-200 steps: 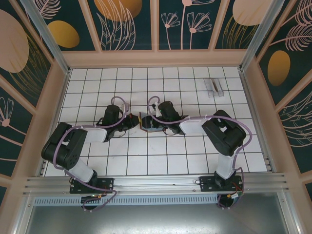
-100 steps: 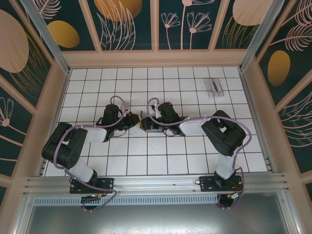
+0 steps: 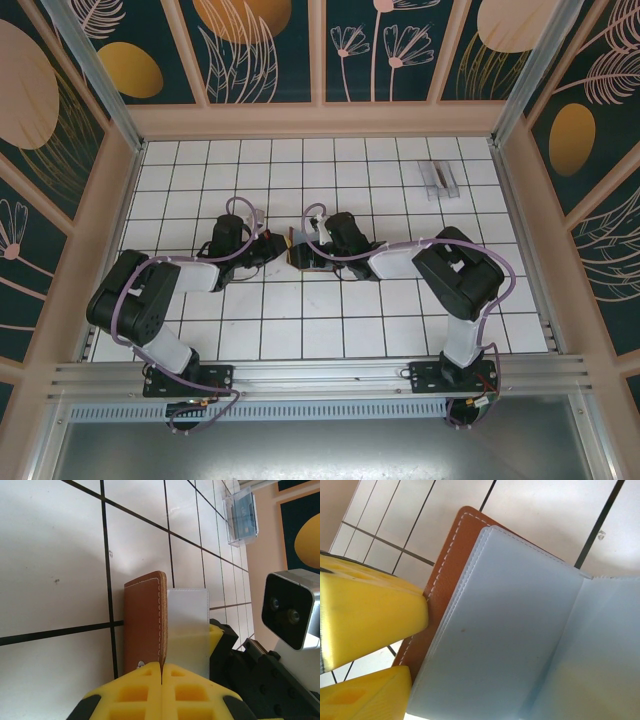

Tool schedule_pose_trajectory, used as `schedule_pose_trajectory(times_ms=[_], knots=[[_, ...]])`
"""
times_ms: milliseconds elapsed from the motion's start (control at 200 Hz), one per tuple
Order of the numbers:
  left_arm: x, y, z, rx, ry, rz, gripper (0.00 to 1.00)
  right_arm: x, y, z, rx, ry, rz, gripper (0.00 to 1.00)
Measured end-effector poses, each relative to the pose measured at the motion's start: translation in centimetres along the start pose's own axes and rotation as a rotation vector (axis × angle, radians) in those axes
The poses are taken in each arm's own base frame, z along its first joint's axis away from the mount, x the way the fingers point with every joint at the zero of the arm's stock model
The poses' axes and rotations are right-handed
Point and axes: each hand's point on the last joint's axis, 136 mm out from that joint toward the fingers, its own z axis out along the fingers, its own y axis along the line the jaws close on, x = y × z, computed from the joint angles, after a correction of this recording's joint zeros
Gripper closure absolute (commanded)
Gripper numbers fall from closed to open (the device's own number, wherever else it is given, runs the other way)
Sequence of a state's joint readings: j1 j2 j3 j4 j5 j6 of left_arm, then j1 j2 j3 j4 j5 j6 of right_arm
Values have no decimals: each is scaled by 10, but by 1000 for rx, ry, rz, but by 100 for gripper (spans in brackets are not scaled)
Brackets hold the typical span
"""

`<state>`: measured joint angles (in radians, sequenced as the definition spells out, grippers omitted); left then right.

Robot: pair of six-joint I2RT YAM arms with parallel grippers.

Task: Put the credit cards into the card holder

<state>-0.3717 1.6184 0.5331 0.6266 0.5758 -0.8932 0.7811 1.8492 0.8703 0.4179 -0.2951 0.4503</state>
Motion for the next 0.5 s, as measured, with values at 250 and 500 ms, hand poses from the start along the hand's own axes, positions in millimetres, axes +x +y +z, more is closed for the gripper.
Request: schedule_pose_trajectory(times_ms=[250,500], knots=[[-2,2,-1,-4,-5,-4,100,-2,-9,0,50,-20,8,29],[-1,3,-1,-7,-3,-5,100,-4,-21,-3,67,-36,43,36]])
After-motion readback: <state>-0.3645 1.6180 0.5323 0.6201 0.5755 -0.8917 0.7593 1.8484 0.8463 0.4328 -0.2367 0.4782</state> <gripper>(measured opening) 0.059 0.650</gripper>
